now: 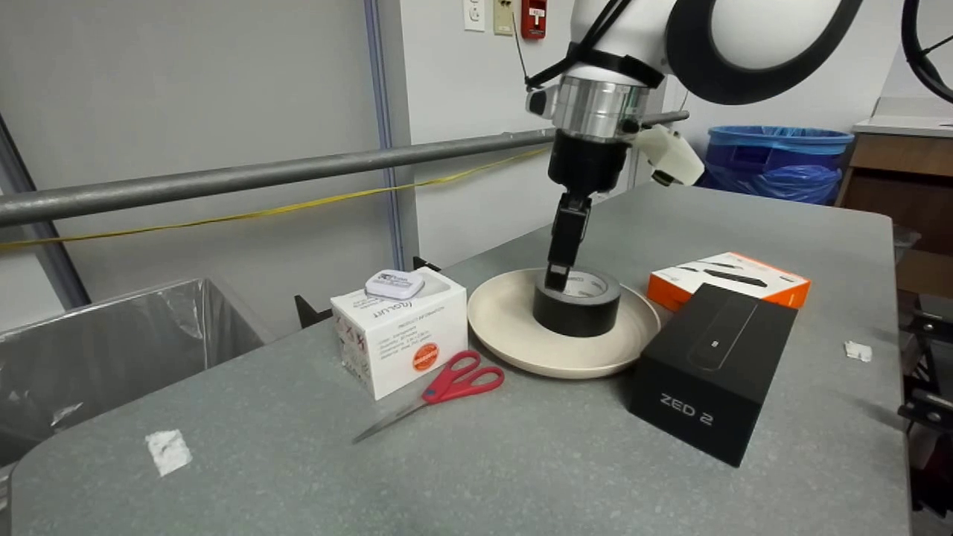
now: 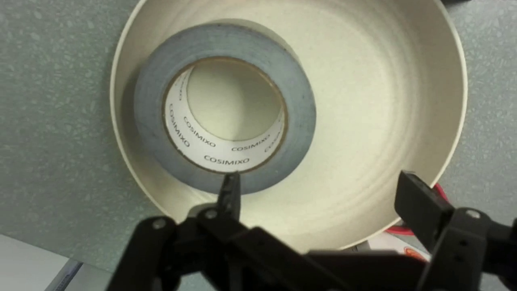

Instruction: Put the black masking tape on the plate

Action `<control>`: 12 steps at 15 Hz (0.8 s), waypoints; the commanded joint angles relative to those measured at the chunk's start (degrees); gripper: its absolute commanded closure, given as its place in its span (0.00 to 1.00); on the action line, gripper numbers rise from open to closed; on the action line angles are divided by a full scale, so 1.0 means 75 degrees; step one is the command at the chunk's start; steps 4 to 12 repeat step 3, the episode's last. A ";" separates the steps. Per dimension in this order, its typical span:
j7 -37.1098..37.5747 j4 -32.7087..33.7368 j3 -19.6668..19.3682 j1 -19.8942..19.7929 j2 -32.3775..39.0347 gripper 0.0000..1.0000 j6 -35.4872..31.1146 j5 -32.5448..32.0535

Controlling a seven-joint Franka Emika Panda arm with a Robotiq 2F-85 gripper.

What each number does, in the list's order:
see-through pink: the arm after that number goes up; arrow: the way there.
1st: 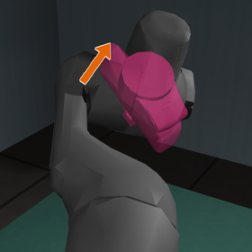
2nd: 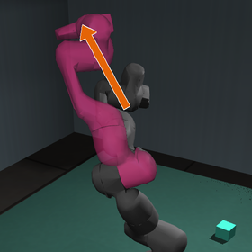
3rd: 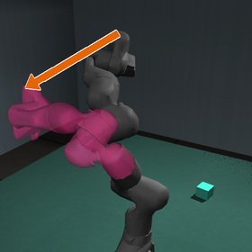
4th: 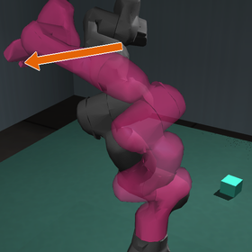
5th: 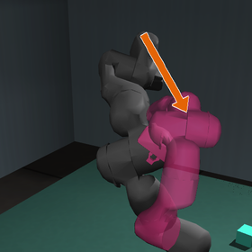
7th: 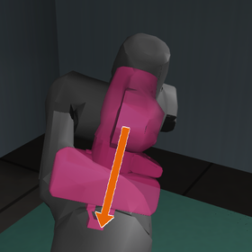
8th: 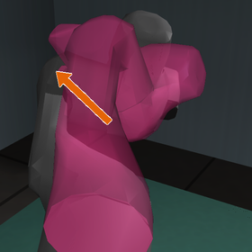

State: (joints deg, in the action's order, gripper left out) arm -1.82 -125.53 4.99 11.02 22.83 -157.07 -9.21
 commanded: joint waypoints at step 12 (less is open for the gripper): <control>-0.0001 0.0002 0.0039 -0.0056 -0.0129 0.00 0.0132 0.0053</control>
